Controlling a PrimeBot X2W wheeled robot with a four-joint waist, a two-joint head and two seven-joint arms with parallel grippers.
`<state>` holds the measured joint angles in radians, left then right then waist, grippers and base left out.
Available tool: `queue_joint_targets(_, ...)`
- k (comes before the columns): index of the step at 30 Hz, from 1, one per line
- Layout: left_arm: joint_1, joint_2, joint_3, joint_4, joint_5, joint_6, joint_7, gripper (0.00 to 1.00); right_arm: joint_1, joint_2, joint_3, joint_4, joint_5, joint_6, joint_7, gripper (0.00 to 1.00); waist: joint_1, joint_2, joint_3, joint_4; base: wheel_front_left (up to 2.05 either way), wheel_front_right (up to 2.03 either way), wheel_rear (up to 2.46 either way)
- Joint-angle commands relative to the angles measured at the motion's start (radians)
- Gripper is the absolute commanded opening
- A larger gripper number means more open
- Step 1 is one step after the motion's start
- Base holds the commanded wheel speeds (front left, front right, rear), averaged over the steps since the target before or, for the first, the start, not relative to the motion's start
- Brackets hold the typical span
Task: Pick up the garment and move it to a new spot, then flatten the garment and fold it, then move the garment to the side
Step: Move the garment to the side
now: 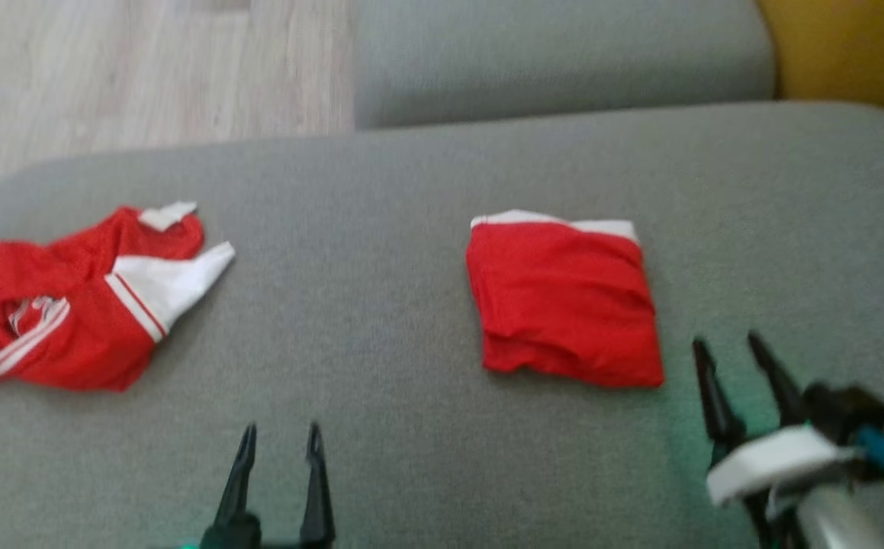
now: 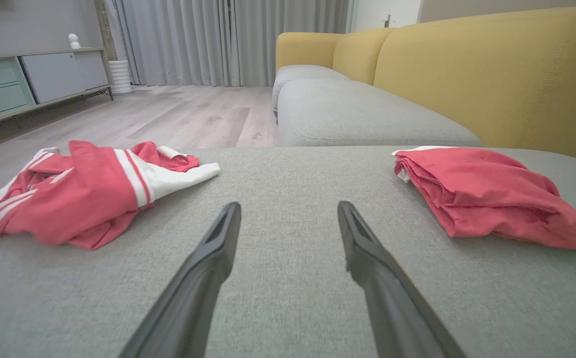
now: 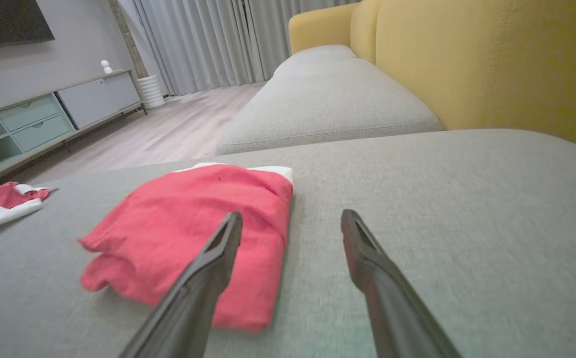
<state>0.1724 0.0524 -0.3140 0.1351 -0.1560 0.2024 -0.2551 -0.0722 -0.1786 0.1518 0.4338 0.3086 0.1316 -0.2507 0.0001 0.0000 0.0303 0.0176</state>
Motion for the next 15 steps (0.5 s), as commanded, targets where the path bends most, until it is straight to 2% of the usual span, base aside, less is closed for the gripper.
queue_joint_targets(1, -0.065, -0.002, 0.020, -0.030, 0.007, -0.001, -0.007, 1.00, -0.067, -0.020, 0.011, -0.011, 0.009, -0.001, -0.009, 1.00, -0.0001, 0.0000, 0.059, 0.017, 0.00, 0.00, 0.00)
queue_joint_targets(7, -0.142, -0.002, -0.011, -0.020, 0.004, -0.001, -0.007, 1.00, -0.238, -0.037, 0.016, 0.123, 0.080, -0.001, 0.074, 1.00, -0.0001, 0.0000, 0.143, 0.036, 0.00, 0.00, 0.00)
queue_joint_targets(14, -0.197, -0.002, -0.042, -0.003, -0.005, 0.005, -0.007, 1.00, -0.346, -0.045, 0.123, 0.253, 0.176, -0.001, 0.212, 1.00, -0.0001, 0.0000, 0.170, 0.051, 0.00, 0.00, 0.00)
queue_joint_targets(15, -0.203, -0.002, -0.044, -0.002, -0.006, 0.006, -0.007, 1.00, -0.353, -0.046, 0.140, 0.266, 0.193, -0.001, 0.231, 0.66, -0.0001, 0.0000, 0.172, 0.052, 0.00, 0.00, 0.00)
